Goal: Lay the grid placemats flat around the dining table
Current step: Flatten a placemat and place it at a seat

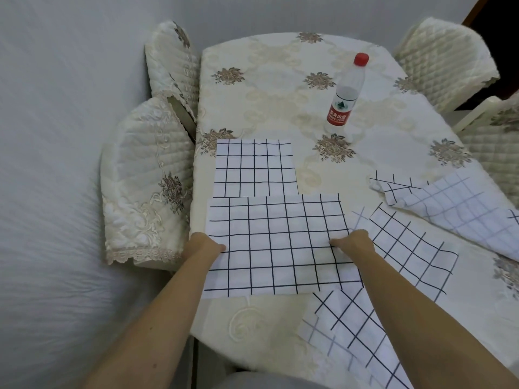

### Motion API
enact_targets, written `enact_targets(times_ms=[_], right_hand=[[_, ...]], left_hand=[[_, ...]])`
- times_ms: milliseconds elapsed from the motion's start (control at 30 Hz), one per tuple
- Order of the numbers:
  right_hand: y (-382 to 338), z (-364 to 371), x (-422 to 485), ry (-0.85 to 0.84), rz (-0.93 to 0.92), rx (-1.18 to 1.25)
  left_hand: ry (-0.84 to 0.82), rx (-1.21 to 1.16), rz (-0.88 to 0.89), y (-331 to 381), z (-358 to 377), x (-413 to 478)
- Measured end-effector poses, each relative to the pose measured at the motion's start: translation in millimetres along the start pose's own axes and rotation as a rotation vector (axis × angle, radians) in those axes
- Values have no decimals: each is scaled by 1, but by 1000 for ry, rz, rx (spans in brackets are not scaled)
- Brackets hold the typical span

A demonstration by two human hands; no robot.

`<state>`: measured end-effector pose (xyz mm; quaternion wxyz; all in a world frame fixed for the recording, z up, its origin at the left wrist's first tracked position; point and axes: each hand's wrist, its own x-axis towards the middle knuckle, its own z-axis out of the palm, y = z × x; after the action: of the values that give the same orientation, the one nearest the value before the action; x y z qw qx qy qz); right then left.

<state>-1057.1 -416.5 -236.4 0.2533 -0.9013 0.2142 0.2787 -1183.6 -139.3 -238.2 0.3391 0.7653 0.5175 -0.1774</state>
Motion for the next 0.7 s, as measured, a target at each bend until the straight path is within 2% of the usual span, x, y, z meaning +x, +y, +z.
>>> enact_targets(times_ms=[167, 267, 433, 567, 700], right_hand=[[-3, -3, -7, -22, -12, -119], [2, 0, -6, 32, -42, -28], [13, -1, -18, -5, -80, 337], [32, -9, -36, -9, -194, 276], [62, -17, -51, 62, -288, 350]], left_hand=[[-22, -49, -52, 1, 2, 4], [-18, -96, -24, -1, 3, 2], [-55, -206, 161, -12, 2, -8], [-26, -308, 293, -25, -2, -30], [26, -318, 443, -40, 1, -41]])
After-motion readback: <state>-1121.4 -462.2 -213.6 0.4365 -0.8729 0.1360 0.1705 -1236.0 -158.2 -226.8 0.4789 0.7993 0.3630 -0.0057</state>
